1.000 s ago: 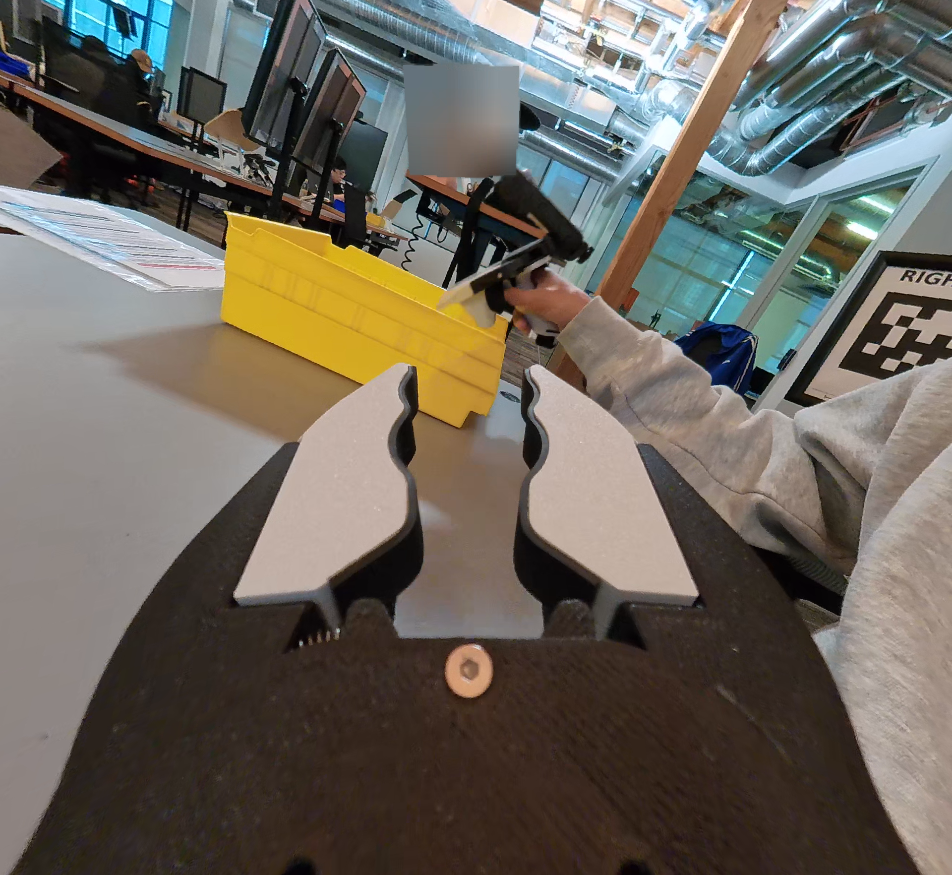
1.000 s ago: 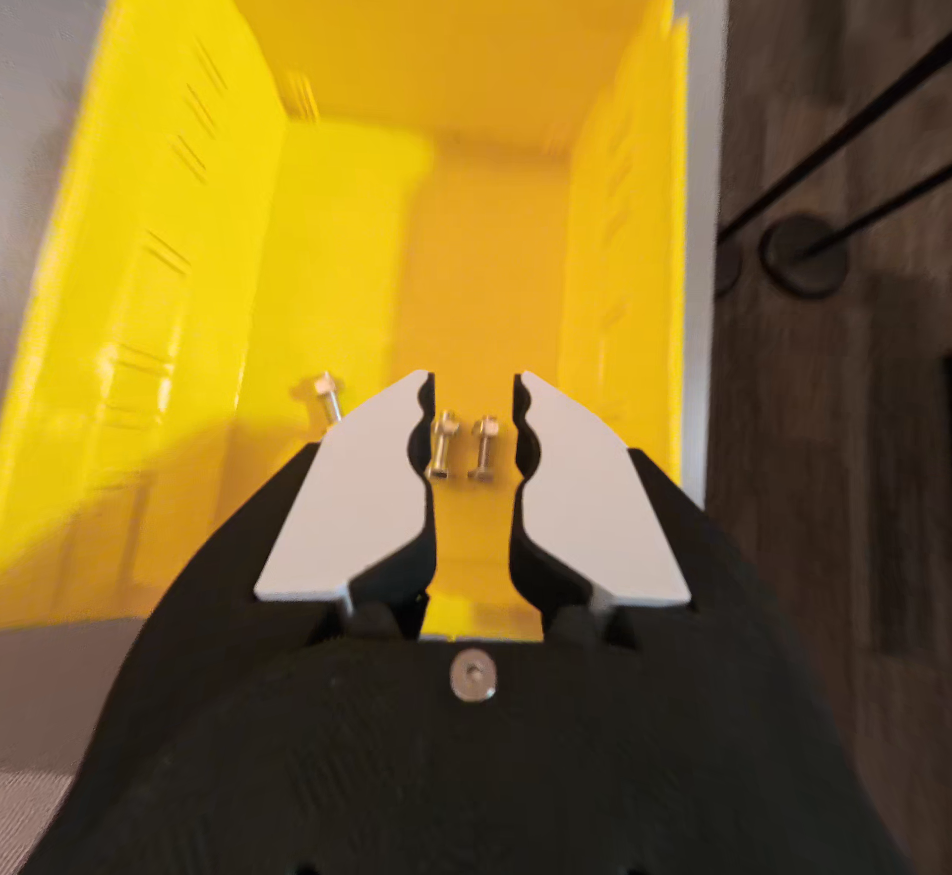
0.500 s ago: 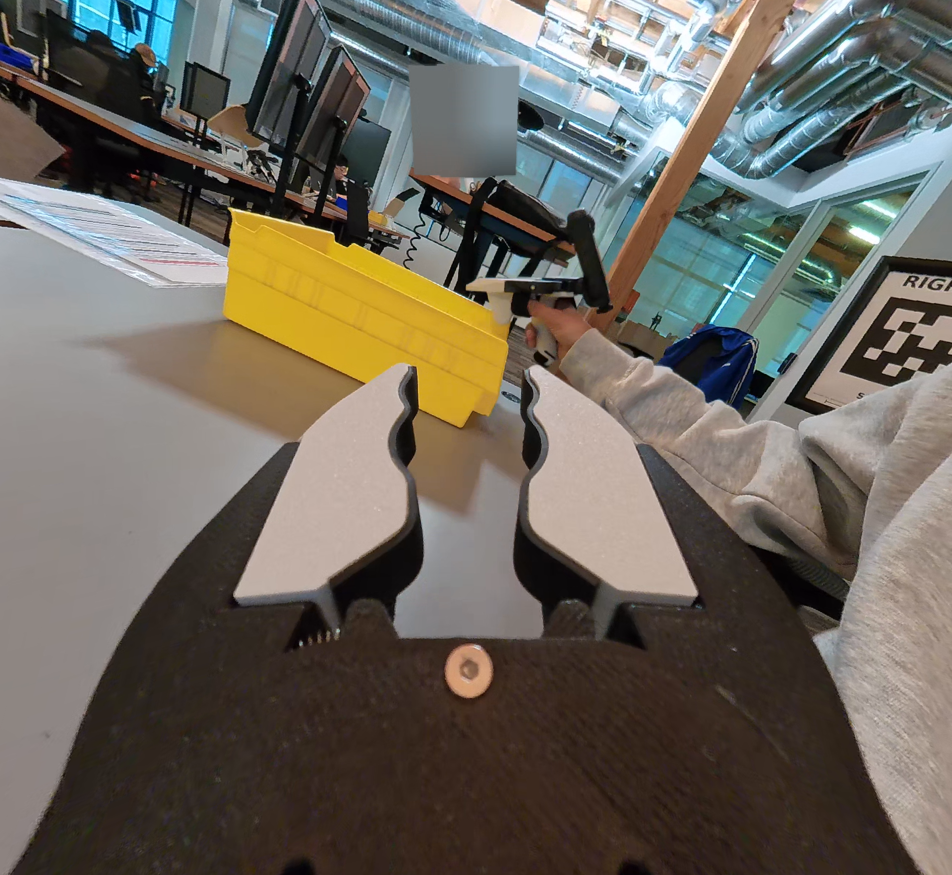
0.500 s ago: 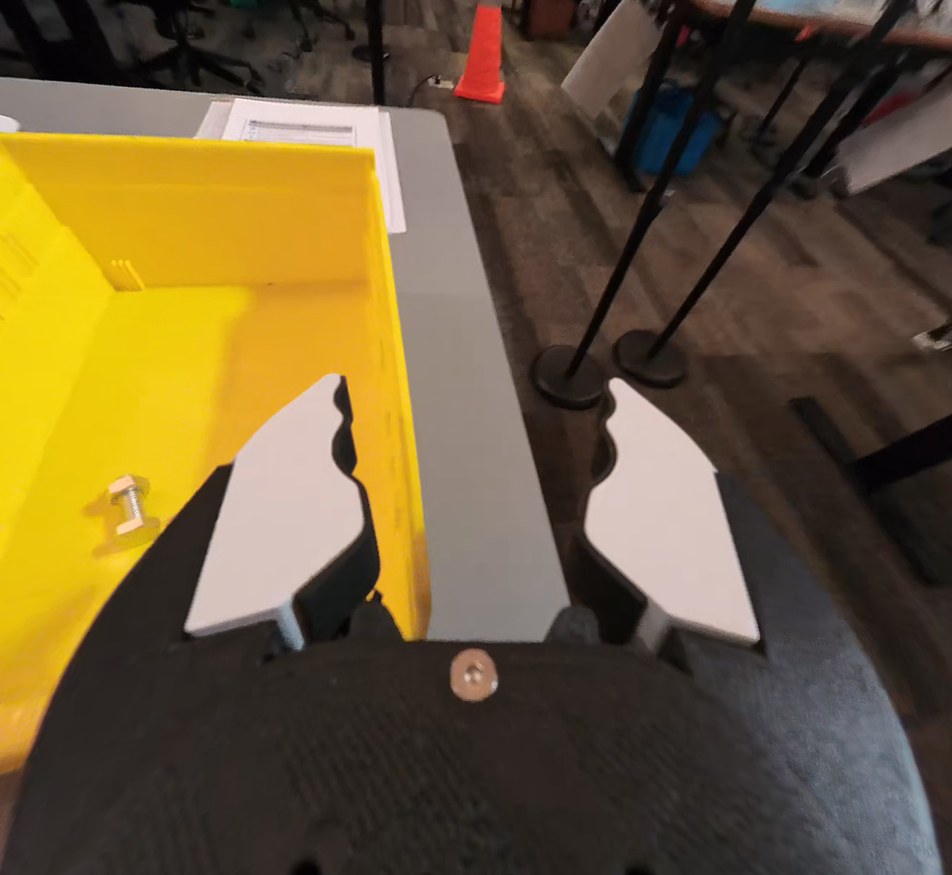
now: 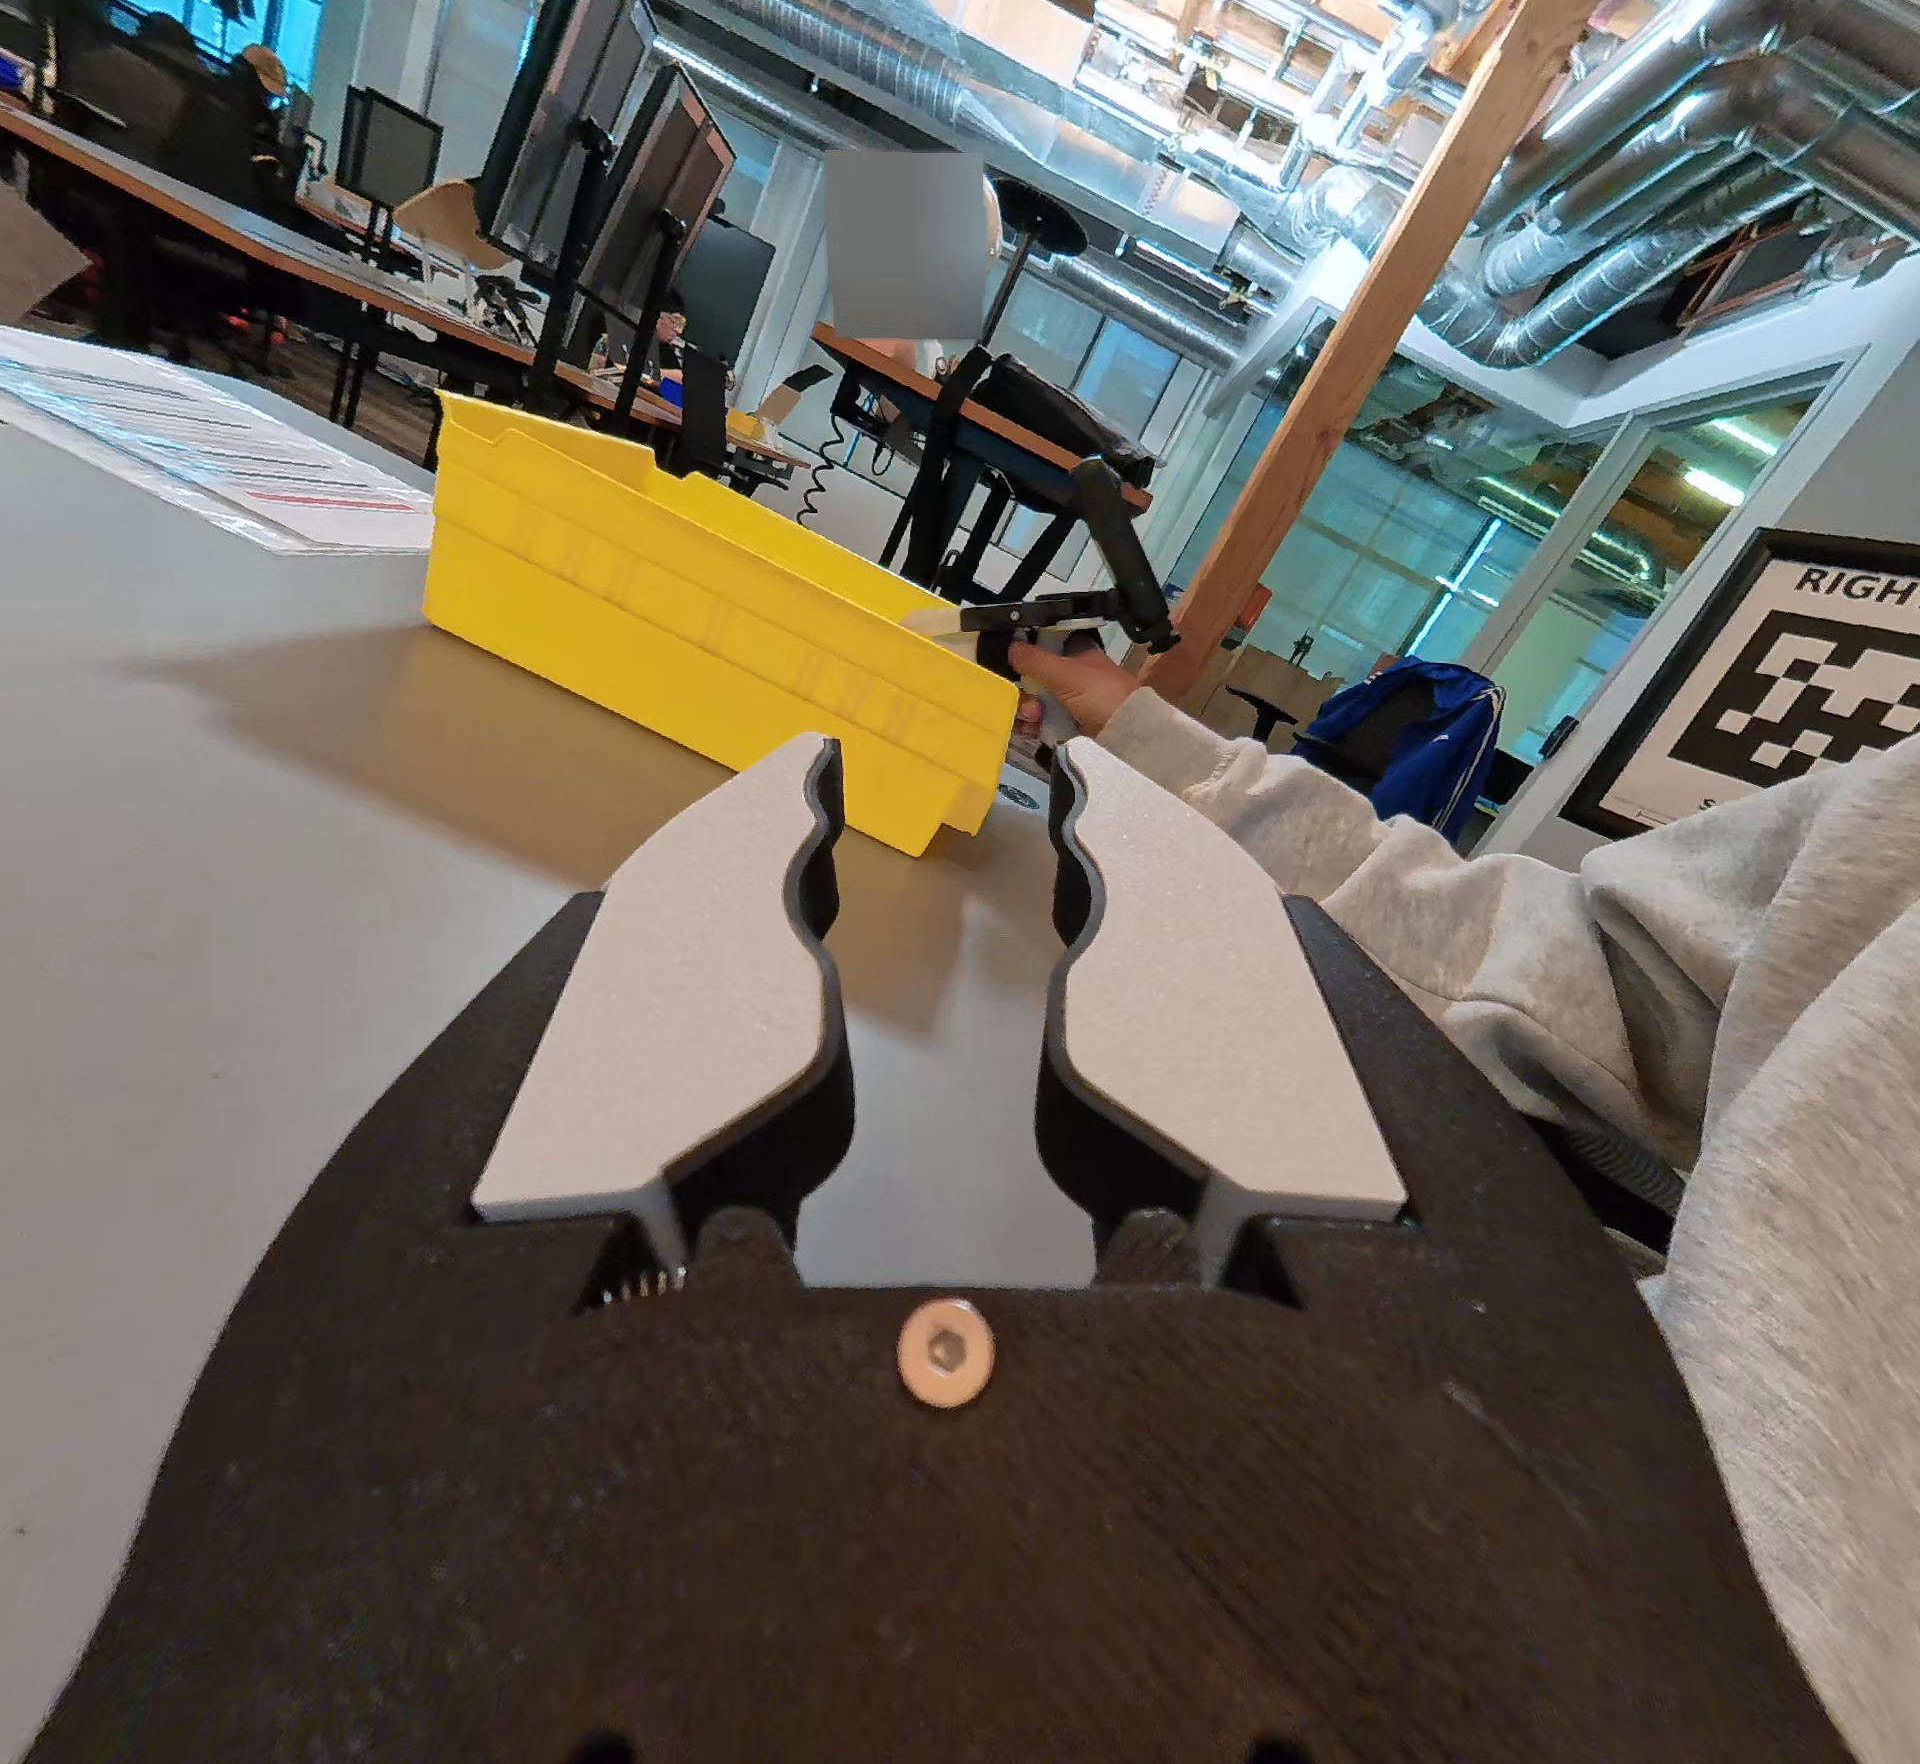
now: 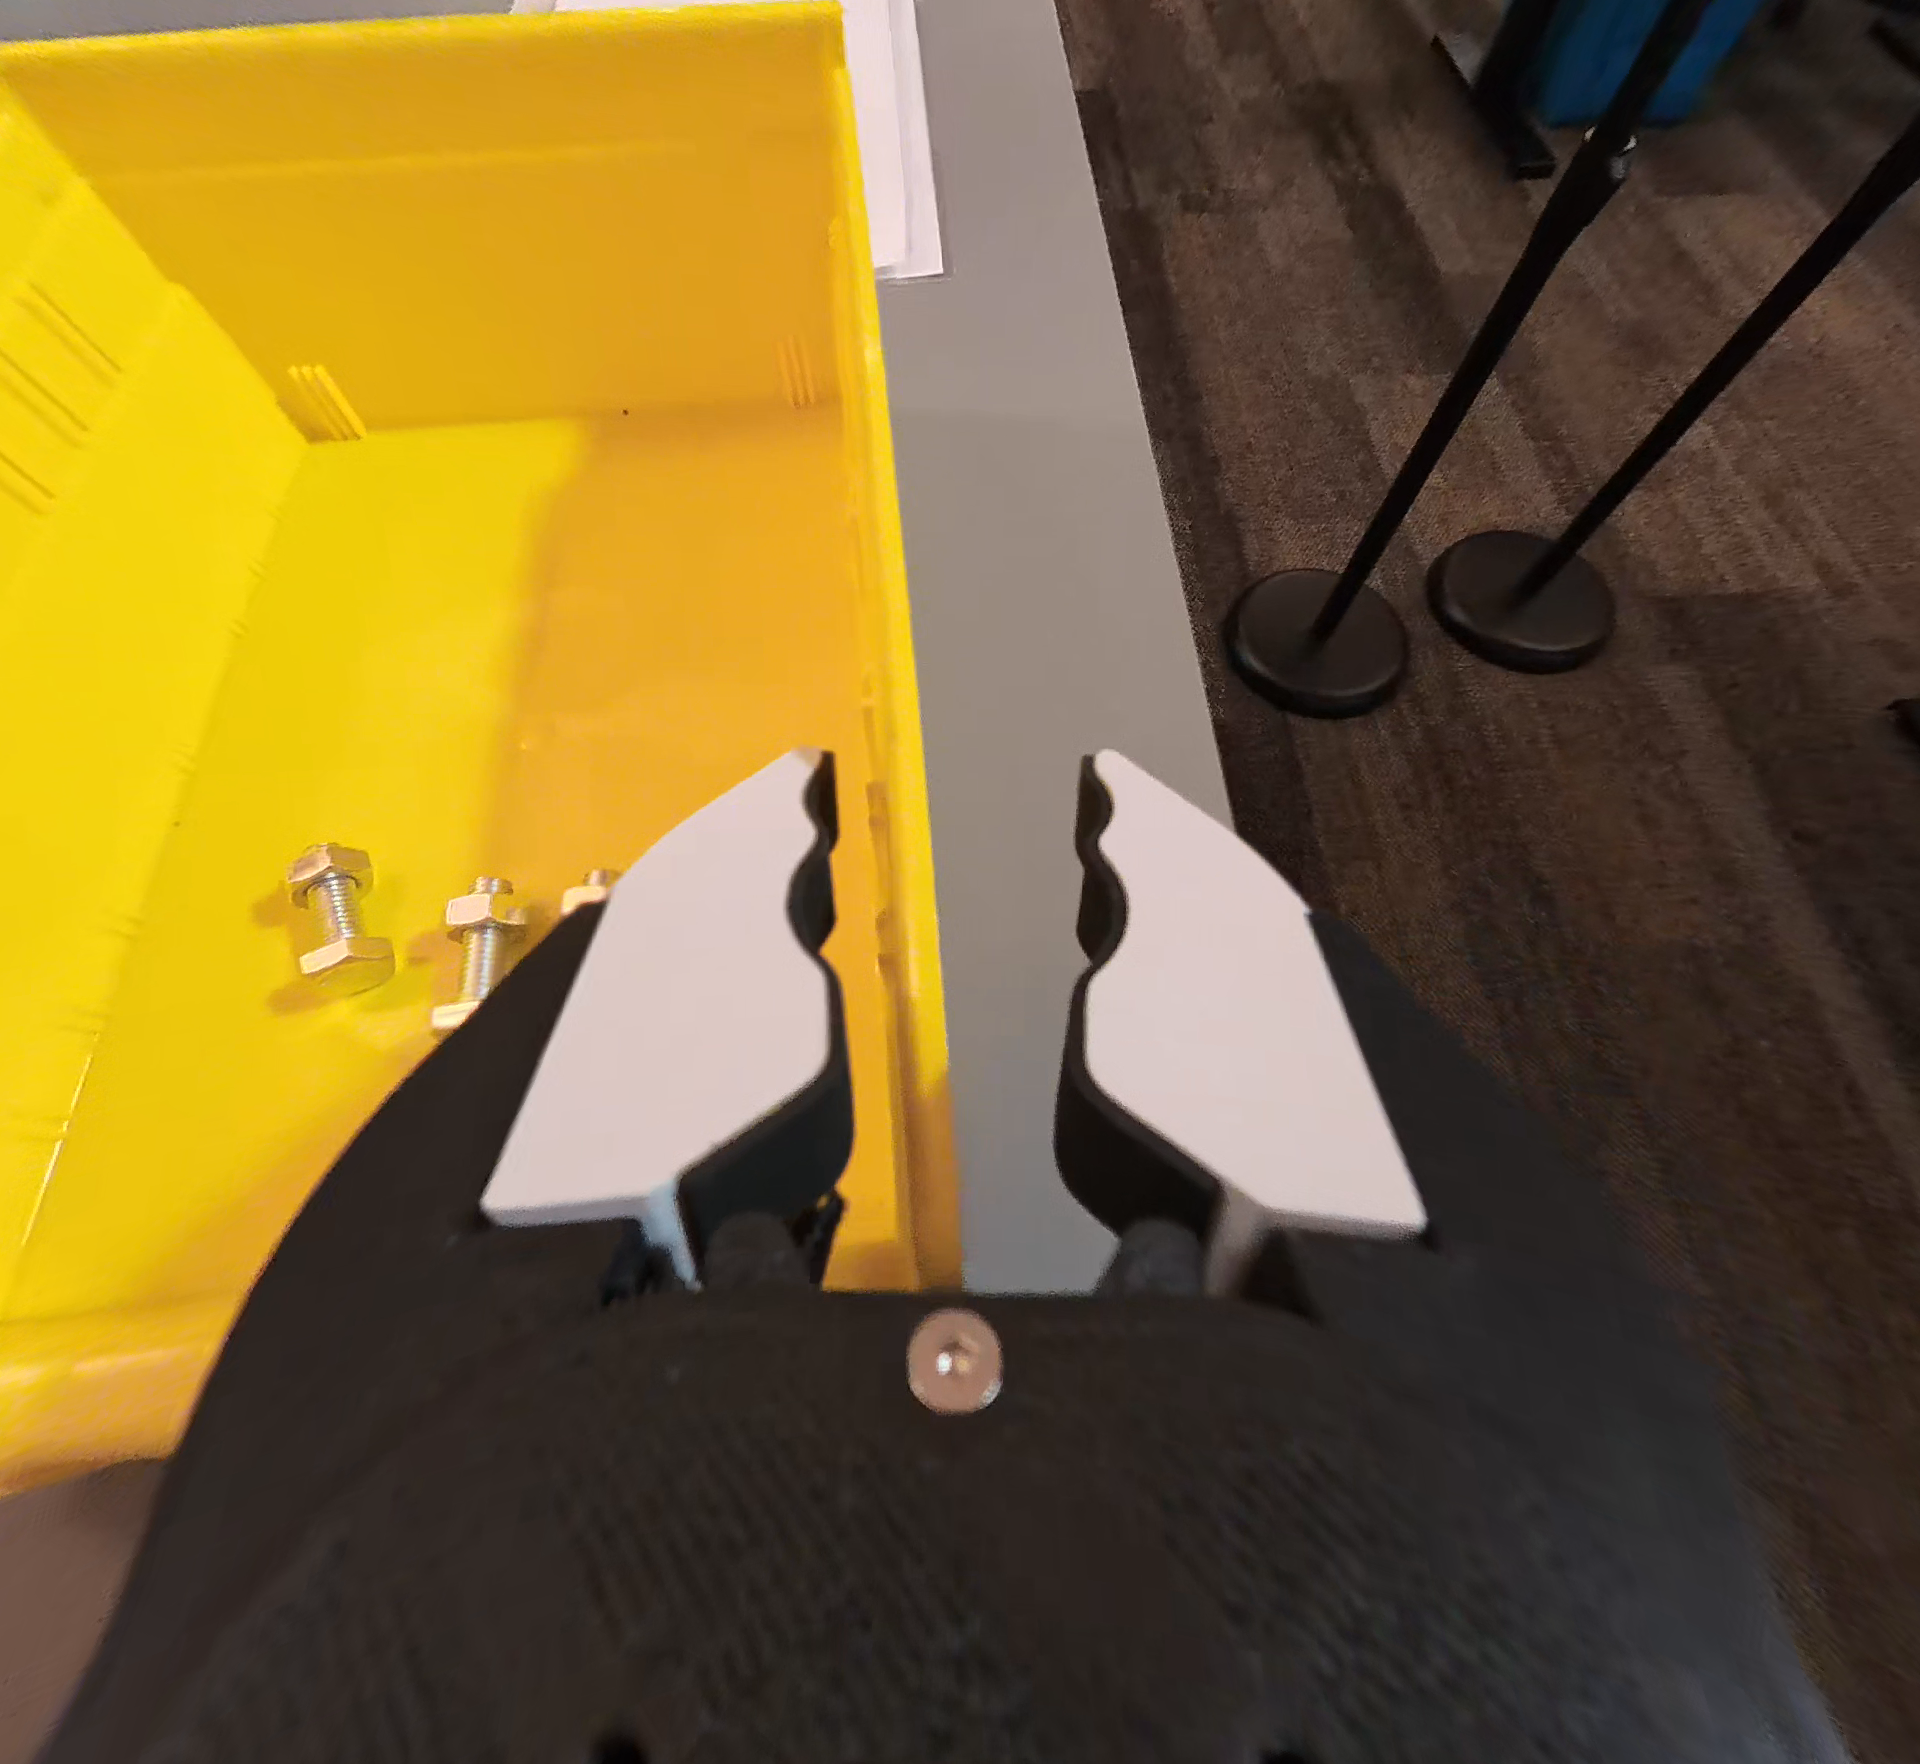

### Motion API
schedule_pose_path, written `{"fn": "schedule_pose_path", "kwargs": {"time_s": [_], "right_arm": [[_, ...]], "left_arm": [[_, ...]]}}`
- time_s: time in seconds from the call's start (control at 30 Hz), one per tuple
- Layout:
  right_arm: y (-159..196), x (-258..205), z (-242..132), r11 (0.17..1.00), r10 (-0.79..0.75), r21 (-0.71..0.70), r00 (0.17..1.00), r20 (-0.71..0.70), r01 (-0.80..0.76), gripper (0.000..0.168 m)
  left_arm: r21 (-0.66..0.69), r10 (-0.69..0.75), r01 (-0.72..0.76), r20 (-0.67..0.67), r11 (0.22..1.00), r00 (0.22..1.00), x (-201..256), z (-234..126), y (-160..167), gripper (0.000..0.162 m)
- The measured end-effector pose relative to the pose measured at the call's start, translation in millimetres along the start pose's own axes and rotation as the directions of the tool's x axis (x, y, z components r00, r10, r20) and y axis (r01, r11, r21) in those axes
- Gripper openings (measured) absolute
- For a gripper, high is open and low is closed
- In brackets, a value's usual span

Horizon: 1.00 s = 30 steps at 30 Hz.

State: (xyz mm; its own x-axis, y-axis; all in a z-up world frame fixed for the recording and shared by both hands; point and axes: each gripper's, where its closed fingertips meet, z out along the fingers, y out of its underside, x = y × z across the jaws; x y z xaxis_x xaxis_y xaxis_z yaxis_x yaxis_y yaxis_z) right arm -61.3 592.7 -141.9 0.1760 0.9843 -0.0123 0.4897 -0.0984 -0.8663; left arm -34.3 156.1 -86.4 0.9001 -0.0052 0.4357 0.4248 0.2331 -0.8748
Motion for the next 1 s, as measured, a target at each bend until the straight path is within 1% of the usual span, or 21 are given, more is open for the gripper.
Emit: {"fn": "schedule_pose_path", "kwargs": {"time_s": [0.23,0.47,0.7,1.0], "right_arm": [[12.0,0.3,10.2,0.999,0.039,-0.037,0.999,0.039,-0.037,0.035],[10.7,-9.0,13.3,0.998,0.060,-0.040,0.994,0.093,-0.057,0.015],[10.3,-14.3,12.1,0.994,0.104,-0.042,0.980,0.168,-0.099,0.007],[11.9,-14.6,11.4,0.995,0.092,-0.048,0.983,0.162,-0.085,0.007]], "left_arm": [[-0.003,0.010,-0.010,0.011,1.000,1.000,0.2,-1.6,0.6,0.038],[-0.003,0.017,-0.017,0.019,1.000,1.000,0.2,-3.4,0.6,0.038],[0.000,0.016,-0.016,0.023,1.000,1.000,-1.1,-4.7,0.0,0.038],[-0.008,0.015,-0.014,0.018,1.000,1.000,-0.9,-1.9,2.5,0.038]]}}
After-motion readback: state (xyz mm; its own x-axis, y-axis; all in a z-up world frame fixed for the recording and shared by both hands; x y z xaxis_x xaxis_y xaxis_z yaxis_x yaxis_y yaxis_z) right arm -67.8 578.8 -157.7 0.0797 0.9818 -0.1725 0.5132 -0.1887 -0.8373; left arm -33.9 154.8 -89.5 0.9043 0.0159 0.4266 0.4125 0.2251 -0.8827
